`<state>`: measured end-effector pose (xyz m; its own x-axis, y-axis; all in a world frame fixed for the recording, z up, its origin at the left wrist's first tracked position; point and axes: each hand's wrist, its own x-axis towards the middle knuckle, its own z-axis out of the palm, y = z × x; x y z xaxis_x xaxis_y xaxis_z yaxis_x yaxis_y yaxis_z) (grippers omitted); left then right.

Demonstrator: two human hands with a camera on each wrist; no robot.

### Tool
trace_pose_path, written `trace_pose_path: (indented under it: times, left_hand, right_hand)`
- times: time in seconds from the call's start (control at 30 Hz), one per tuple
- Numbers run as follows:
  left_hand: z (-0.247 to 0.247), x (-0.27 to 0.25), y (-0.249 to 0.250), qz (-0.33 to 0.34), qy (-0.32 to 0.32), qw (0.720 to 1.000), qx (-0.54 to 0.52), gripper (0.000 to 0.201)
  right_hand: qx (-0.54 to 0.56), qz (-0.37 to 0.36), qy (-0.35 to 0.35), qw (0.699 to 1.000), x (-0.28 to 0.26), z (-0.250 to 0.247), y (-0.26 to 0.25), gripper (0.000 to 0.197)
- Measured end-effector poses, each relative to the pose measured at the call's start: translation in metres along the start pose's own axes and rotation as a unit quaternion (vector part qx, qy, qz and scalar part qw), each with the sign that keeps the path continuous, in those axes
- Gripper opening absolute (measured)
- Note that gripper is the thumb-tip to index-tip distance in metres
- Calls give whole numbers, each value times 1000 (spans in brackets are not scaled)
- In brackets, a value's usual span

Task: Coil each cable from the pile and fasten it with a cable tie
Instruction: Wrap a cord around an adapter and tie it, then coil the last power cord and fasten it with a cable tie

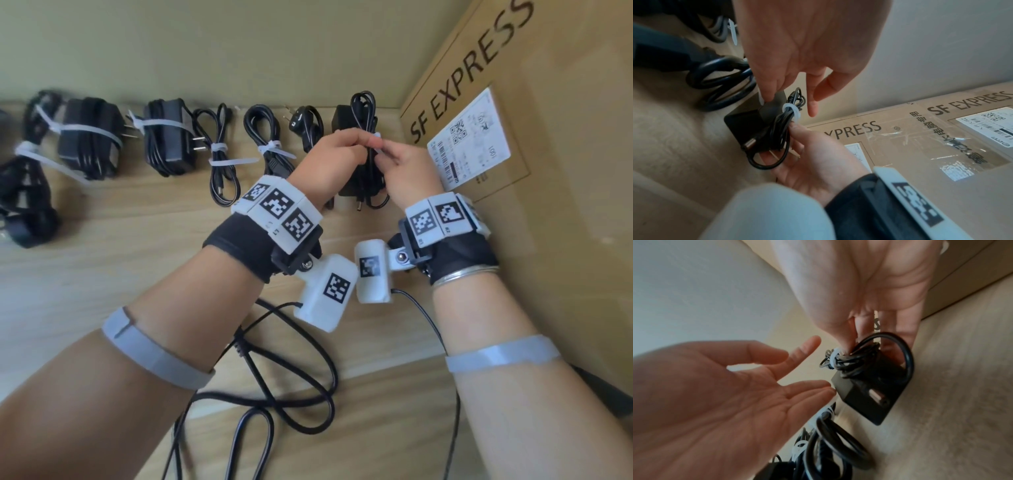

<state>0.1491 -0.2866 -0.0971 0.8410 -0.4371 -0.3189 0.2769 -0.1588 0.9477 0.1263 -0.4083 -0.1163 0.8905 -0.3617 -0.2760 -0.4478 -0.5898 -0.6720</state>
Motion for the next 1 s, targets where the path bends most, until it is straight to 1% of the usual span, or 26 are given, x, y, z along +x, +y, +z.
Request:
trace_pose_path:
  times: [0.13, 0.2, 0.3, 0.53, 0.63, 0.77, 0.9, 1.0]
  left_hand:
    - [-6, -6, 4, 13, 13, 1000, 4, 35]
    - [-10, -9, 5, 16, 10, 1000, 17, 32]
    - [-16, -15, 9, 13, 8, 999, 37, 30]
    - [-36, -46, 18, 17, 28, 998, 59, 28]
    - [-45, -63, 17, 19, 25, 997, 68, 26]
    - [-56, -88, 14, 18, 22, 996, 89, 27]
    - [-69, -110, 6, 23, 35, 995, 93, 23]
    - [-75, -126, -1, 14, 38, 995, 94, 24]
  right_hand:
    - [21, 21, -10, 1000, -4, -4, -3, 45]
    - [15, 25, -1, 1000, -8, -9, -5, 50]
    - [18, 18, 24, 999, -18, -16, -11, 51]
    - [26, -15, 55, 998, -57, -12, -34, 36]
    - [26, -18, 38, 999, -73, -3, -42, 32]
    - [26, -29, -4, 999, -94, 13, -50, 27]
    - [30, -23, -46, 998, -119, 33, -57, 24]
    - [38, -10, -80, 996, -137, 48, -59, 22]
